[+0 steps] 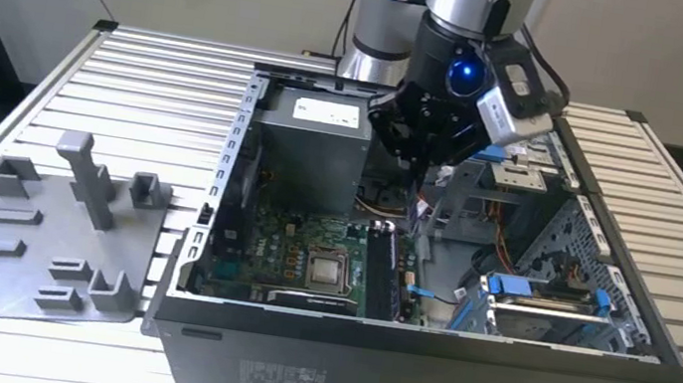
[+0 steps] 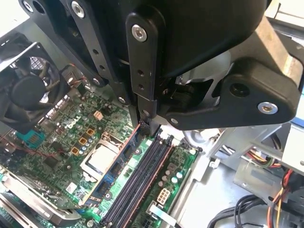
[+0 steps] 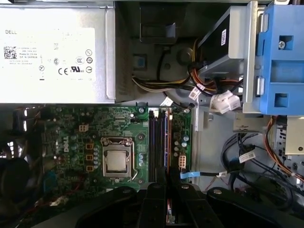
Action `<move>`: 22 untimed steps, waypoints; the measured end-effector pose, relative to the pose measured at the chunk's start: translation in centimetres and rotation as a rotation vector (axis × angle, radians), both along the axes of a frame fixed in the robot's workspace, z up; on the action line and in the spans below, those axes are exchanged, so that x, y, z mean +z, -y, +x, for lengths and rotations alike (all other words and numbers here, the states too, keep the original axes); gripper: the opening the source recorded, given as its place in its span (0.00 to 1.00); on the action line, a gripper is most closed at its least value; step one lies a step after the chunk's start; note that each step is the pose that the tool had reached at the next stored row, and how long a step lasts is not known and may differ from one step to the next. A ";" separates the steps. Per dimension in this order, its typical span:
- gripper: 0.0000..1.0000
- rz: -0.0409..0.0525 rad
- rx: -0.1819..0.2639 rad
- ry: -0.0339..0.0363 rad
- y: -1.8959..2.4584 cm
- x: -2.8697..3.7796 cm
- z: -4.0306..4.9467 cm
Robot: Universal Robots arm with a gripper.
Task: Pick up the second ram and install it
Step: 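Insert the second ram into the second slot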
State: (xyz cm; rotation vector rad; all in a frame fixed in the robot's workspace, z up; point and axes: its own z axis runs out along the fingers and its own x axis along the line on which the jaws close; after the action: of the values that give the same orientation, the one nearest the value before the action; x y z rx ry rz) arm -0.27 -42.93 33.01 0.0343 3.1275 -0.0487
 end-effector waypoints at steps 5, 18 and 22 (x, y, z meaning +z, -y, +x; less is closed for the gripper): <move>0.14 0.0000 0.007 -0.0005 0.08 -0.88 -0.01; 0.14 0.0000 0.014 -0.0011 1.00 -2.55 -0.42; 0.14 0.0000 0.013 -0.0010 1.12 -3.17 -0.71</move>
State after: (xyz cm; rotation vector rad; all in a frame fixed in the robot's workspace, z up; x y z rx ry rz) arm -0.98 -44.04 29.84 0.0146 3.1284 -0.0485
